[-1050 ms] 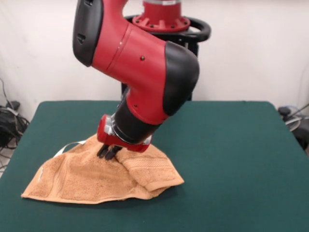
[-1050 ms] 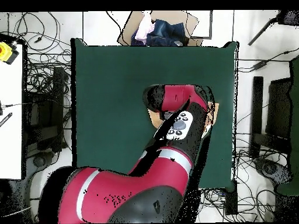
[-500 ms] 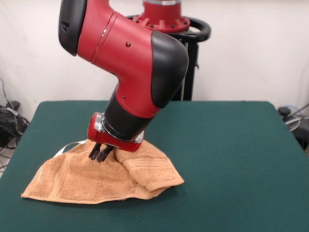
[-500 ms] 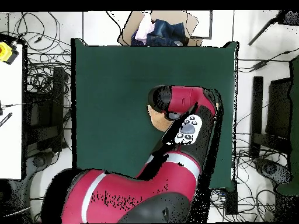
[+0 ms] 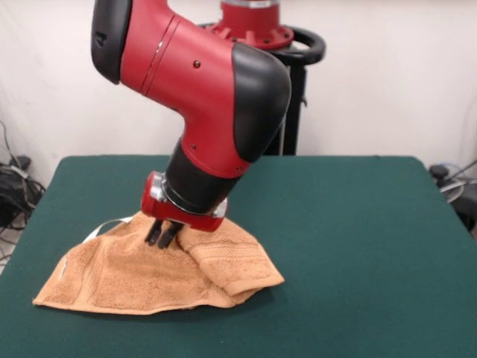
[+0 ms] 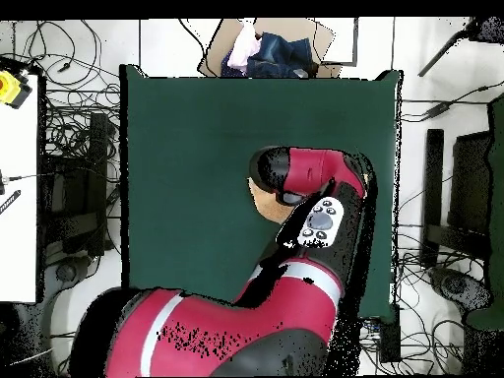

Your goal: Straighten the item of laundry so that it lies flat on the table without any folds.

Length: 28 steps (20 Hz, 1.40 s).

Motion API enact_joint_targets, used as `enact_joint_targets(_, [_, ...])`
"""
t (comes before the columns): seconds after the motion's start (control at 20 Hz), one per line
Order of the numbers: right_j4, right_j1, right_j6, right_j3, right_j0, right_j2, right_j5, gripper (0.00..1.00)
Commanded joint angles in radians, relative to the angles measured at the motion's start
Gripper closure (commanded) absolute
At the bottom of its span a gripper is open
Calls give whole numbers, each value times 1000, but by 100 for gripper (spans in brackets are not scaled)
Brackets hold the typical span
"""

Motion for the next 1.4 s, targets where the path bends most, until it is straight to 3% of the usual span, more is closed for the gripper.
enact_joint_targets(0.05, [81, -65, 83, 196, -78, 257, -164, 100])
enact_joint_targets(0.4, [88, -169, 33, 371, -187, 431, -279, 100])
enact_joint_targets(1.0, [73, -205, 64, 435, -250, 598, -307, 100])
enact_joint_targets(1.4, [52, -231, 89, 445, -259, 623, -328, 100])
